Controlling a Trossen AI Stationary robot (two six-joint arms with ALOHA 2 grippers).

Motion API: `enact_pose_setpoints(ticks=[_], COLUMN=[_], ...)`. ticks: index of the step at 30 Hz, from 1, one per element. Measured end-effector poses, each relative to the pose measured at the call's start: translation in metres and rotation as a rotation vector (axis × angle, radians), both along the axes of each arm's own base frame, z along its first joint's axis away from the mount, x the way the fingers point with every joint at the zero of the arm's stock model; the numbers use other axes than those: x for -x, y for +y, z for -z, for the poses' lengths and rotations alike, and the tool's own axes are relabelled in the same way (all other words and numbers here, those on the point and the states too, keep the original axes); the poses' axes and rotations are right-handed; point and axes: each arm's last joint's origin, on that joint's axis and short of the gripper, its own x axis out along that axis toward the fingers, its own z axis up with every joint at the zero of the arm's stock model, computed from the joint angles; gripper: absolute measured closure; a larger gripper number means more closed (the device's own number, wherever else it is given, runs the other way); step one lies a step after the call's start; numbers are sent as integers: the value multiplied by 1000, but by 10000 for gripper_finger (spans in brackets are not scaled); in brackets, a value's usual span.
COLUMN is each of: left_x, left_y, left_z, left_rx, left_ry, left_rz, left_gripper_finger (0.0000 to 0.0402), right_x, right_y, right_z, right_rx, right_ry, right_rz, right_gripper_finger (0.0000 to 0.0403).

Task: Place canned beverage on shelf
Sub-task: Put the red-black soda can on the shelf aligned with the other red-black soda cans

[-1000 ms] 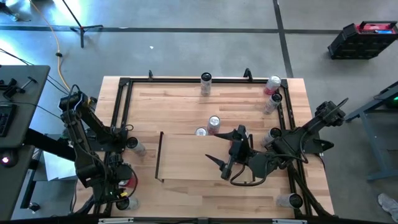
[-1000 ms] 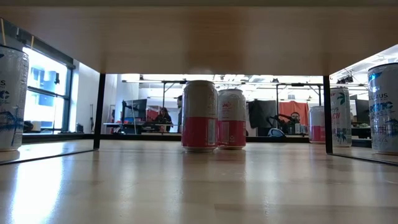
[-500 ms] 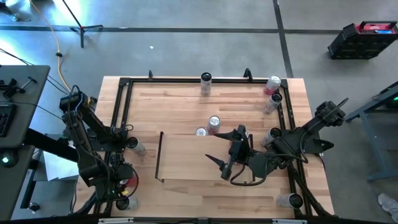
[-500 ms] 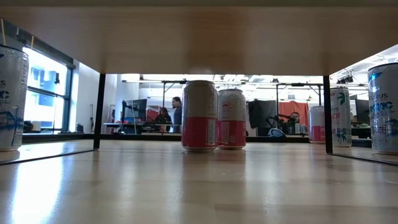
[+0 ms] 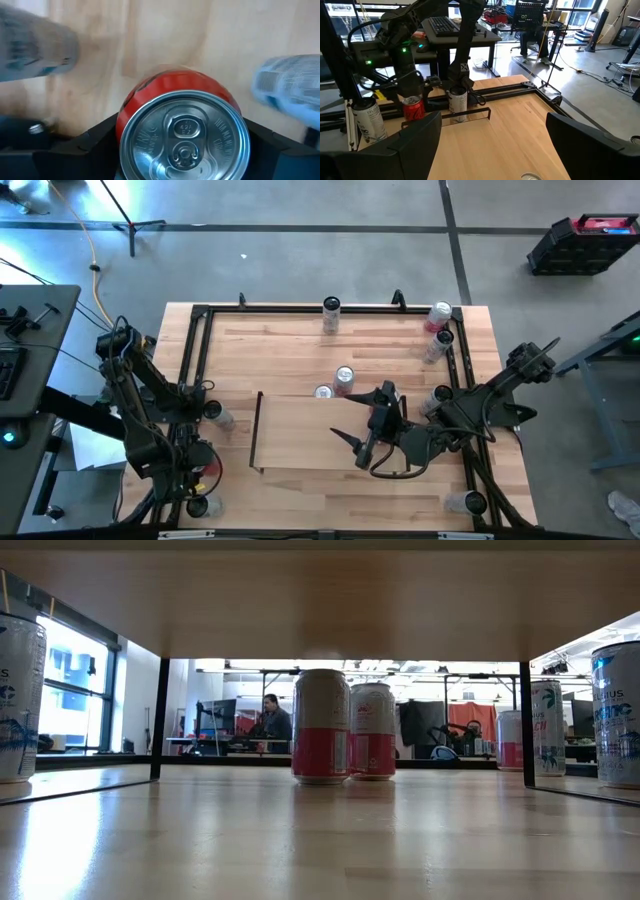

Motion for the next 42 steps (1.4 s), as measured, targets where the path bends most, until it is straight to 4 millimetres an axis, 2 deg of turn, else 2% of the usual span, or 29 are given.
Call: enact_pose_setpoints(ticks=[3, 8, 12, 22, 35, 42], left_x=[1, -2, -7, -23, -59, -99], left_y=[4, 10, 17, 50, 95, 111], left_z=[-10, -40, -71, -145, -229, -261], left_rx=[-3, -1, 37, 19, 34, -12], left_ry=[-8, -43, -95, -211, -462, -491], left_rz=[-7, -6, -6, -26, 8, 81], left_gripper_finger=[116, 116, 116, 116, 116, 116], right_x=[0, 0, 0, 0, -4, -15], right_y=[0, 0, 0, 1, -5, -16], right_z=[0, 0, 0, 1, 2, 6], right_rx=[0, -1, -3, -24, -37, -52], right_ry=[0, 1, 2, 7, 22, 31], right_rz=[0, -3, -10, -23, -42, -14], right_gripper_finger=[59, 59, 59, 59, 59, 59])
